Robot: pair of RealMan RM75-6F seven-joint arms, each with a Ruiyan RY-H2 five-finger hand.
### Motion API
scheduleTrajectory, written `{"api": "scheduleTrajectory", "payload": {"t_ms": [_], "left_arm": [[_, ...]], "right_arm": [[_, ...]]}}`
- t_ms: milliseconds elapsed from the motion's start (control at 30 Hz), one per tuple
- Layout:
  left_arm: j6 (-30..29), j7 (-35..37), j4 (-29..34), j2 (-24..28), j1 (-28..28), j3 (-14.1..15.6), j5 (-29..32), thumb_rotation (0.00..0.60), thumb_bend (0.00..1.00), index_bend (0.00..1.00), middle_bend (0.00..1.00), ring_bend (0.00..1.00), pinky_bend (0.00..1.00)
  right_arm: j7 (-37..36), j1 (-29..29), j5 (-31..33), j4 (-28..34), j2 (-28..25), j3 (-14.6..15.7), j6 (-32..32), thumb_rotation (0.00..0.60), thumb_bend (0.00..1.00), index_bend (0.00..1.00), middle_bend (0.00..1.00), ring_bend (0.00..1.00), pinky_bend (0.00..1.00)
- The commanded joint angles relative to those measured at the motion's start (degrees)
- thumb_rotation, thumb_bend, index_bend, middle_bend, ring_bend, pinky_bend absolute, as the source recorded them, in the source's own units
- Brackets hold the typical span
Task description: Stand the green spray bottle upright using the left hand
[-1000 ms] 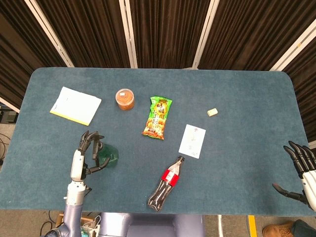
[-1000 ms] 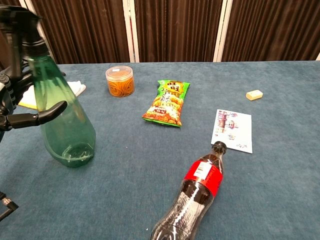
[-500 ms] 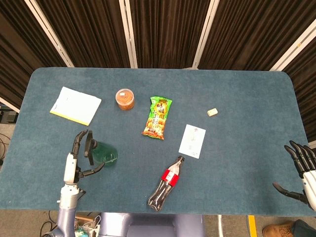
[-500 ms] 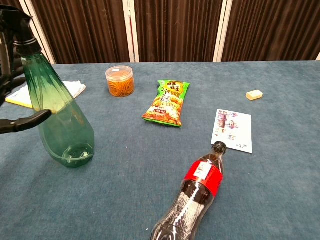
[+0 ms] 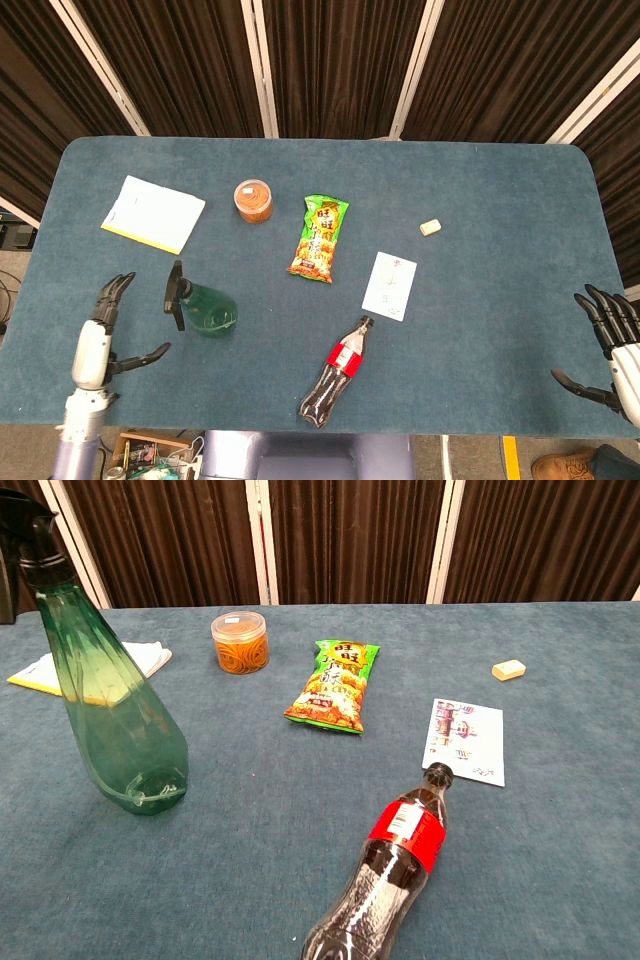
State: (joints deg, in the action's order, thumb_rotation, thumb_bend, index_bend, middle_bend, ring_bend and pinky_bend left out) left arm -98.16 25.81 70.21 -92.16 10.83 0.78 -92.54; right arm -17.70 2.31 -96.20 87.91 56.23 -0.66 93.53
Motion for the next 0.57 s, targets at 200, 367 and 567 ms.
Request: {"api": "scheduleTrajectory", "payload": {"t_ms": [200,367,567], "left_arm": [[8.1,-38.9,22.3,22.5,-2.7,2.2,8.4,0.6,0.07,0.0,0.05,0.0,0.03],[9.1,-35.1,19.9,22.2,-2.7,1.7,7.4,0.6,0.07,0.0,0.03,0.0,0.02],[12.2,-32.7,18.5,23.2,-1.9,1.7,6.5,0.6,0.07,0.0,0.03,0.0,0.02]], "right_arm": [[10.7,0.8,10.3,1.7,2.3,-3.9,-4.0,0.6,0.18,0.0,0.0,0.0,0.0],[12.5,0.5,9.8,3.3,2.4,-3.5,-4.2,0.6,0.18,0.0,0.0,0.0,0.0],[13.6,-0.6,7.9,4.1,2.5,-3.0,-1.8,0.6,0.18,0.0,0.0,0.0,0.0]]}}
